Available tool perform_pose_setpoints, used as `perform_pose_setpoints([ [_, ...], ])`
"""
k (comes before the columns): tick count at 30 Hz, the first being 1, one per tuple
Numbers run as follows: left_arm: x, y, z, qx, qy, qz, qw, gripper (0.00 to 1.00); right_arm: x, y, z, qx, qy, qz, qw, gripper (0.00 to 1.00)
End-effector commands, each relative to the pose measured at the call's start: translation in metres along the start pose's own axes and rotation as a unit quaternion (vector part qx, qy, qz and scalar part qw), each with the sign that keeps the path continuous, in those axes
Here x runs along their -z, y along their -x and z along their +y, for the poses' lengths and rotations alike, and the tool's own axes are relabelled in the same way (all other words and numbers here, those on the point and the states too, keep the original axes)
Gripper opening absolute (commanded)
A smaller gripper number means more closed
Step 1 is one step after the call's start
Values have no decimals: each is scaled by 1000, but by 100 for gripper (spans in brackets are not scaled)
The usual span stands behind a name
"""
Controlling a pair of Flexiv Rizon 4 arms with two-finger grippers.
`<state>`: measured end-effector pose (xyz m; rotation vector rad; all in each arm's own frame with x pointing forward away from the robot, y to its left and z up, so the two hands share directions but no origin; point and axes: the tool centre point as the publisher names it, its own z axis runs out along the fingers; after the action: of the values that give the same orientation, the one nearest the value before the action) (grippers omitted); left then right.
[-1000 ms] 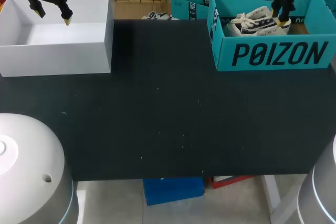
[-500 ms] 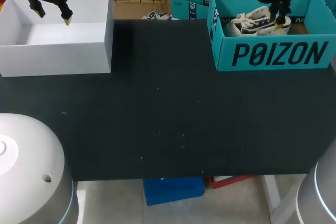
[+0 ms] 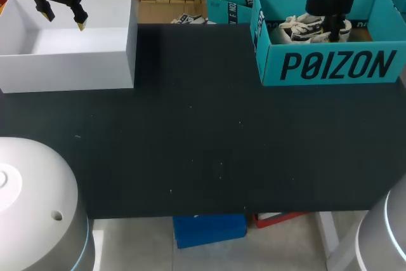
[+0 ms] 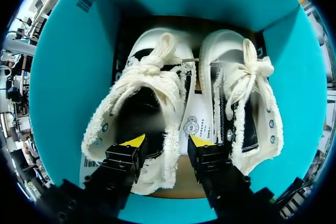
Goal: Take the shoe out of the shoebox, open the shoe tongue, remove and reinsert the insole, then place the shoe into the shoebox
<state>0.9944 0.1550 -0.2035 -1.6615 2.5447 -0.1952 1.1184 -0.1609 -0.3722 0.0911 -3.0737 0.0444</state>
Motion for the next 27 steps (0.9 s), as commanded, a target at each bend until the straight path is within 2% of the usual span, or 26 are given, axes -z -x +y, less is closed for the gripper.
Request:
perform_pose_setpoints([
  [1, 1, 0, 1, 0, 0, 0, 1000, 100, -20, 9, 2, -4, 5, 4, 1000, 47],
  [10, 1, 0, 1, 0, 0, 0, 1000, 100, -41, 10, 7, -10, 8, 11, 1000, 46],
  [12, 1, 0, 1, 0, 0, 0, 1000, 100, -44, 10, 7, -12, 8, 12, 1000, 41],
  [13, 1, 0, 1, 0, 0, 0, 1000, 100, -45, 10, 8, -12, 8, 13, 1000, 24],
  [14, 1, 0, 1, 0, 0, 0, 1000, 100, -46, 10, 8, -14, 8, 13, 1000, 0],
  [18, 1, 0, 1, 0, 0, 0, 1000, 100, -47, 9, 7, -17, 11, 13, 1000, 0],
  [21, 1, 0, 1, 0, 0, 0, 1000, 100, -39, 7, 5, -17, 11, 12, 1000, 0],
  [27, 1, 0, 1, 0, 0, 0, 1000, 100, -9, 4, -3, -15, 14, 19, 1000, 0],
])
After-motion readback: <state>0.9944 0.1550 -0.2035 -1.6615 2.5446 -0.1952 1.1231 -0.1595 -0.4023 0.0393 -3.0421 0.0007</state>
